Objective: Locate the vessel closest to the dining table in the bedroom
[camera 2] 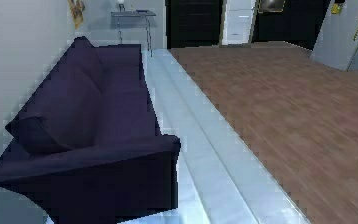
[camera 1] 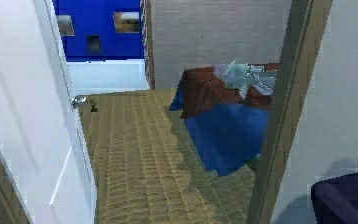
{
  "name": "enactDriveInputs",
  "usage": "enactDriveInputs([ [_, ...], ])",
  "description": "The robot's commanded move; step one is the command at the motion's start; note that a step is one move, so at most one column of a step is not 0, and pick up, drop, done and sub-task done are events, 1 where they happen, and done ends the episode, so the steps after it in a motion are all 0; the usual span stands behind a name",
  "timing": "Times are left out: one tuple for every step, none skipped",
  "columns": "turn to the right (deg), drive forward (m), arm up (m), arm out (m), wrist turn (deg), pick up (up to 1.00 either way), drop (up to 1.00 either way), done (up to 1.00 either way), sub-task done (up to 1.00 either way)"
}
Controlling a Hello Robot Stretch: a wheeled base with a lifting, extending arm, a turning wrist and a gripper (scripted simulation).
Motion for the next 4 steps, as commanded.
enactDriveInputs([
  [-27.0, 0.00, 0.00, 0.00, 0.0, 0.00, 0.00, 0.00, 0.00],
  [0.0, 0.10, 0.00, 0.00, 0.0, 0.00, 0.00, 0.00, 0.00],
  [15.0, 0.00, 0.00, 0.00, 0.0, 0.00, 0.00, 0.00, 0.00],
  [0.0, 1.00, 0.00, 0.00, 0.0, 0.00, 0.00, 0.00, 0.00],
])
